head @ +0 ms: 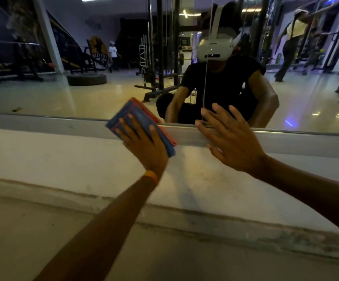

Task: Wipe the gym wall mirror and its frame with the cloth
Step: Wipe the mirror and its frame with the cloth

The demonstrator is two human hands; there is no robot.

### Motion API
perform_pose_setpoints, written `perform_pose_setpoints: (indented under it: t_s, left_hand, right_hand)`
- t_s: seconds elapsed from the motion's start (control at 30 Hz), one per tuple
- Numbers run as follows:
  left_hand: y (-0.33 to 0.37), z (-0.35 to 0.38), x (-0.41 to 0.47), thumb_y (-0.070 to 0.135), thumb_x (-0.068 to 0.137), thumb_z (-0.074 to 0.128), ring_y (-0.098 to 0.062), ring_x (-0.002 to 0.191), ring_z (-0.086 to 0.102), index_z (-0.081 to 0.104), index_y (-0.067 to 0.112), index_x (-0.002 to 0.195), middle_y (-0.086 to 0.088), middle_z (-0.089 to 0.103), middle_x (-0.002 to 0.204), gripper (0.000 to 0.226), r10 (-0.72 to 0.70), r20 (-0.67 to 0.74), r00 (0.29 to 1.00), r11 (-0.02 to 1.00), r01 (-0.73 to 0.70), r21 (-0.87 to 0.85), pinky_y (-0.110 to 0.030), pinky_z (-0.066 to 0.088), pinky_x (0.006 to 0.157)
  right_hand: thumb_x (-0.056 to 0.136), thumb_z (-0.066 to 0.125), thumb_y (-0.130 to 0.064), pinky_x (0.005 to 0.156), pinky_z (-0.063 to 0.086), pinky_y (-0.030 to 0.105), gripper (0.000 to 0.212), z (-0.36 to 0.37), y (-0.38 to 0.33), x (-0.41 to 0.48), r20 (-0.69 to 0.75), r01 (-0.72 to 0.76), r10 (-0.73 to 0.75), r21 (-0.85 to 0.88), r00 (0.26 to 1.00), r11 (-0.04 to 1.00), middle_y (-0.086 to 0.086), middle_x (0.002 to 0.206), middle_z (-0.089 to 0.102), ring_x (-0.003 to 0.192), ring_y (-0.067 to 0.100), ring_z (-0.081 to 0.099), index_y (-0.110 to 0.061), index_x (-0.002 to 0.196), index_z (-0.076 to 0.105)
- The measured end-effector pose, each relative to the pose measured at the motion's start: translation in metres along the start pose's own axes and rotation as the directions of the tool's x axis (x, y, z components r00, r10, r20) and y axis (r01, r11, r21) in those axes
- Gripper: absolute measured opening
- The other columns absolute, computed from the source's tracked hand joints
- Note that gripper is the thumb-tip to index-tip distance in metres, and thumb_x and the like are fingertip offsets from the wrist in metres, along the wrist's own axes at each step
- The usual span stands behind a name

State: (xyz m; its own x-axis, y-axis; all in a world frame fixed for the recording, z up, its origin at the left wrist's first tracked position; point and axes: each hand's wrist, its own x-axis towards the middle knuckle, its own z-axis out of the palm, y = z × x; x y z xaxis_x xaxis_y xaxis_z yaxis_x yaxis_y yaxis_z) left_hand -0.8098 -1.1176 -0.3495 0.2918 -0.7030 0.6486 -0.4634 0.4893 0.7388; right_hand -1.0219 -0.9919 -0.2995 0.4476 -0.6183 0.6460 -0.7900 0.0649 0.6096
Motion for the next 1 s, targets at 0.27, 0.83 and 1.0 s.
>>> perform_pose_setpoints:
  t_s: [0.27,0.83,1.0]
  left_hand:
    - [-0.082,-0.059,0.092,0.037,0.111,0.031,-0.047,0.157,-0.001,0.011,0.001,0.163,-0.024,0.005,0.171,0.067,-0.087,-0.060,0.994,0.996,0.087,0.007,-0.045,-0.007,0.123]
    - [-0.095,-0.063,0.104,0.040,0.112,0.027,-0.052,0.155,0.002,0.017,-0.001,0.162,-0.028,0.008,0.169,0.066,-0.041,-0.130,0.991,0.999,0.040,-0.011,-0.022,-0.024,0.119]
    - [-0.033,-0.020,0.014,0.053,0.110,0.019,-0.042,0.158,-0.002,0.010,0.009,0.164,-0.021,0.004,0.171,0.070,0.168,0.055,0.984,0.986,-0.169,0.013,-0.054,-0.001,0.128]
  right_hand:
    - [0.104,0.046,-0.043,0.121,0.015,0.069,0.067,-0.006,-0.019,0.018,-0.026,-0.026,0.027,0.020,0.999,0.999,0.012,0.172,0.014,0.158,0.038,0.010,-0.022,0.164,0.026]
    - [0.103,0.047,-0.047,0.125,0.010,0.064,0.069,-0.005,-0.043,0.059,0.025,0.040,-0.040,0.007,0.999,0.999,0.012,0.172,0.012,0.159,0.037,0.007,-0.023,0.164,0.025]
    - [0.101,0.054,-0.041,0.125,0.011,0.064,0.071,0.001,-0.047,0.056,-0.006,0.014,-0.013,0.044,1.000,0.999,0.014,0.172,0.014,0.159,0.038,0.009,-0.021,0.163,0.027]
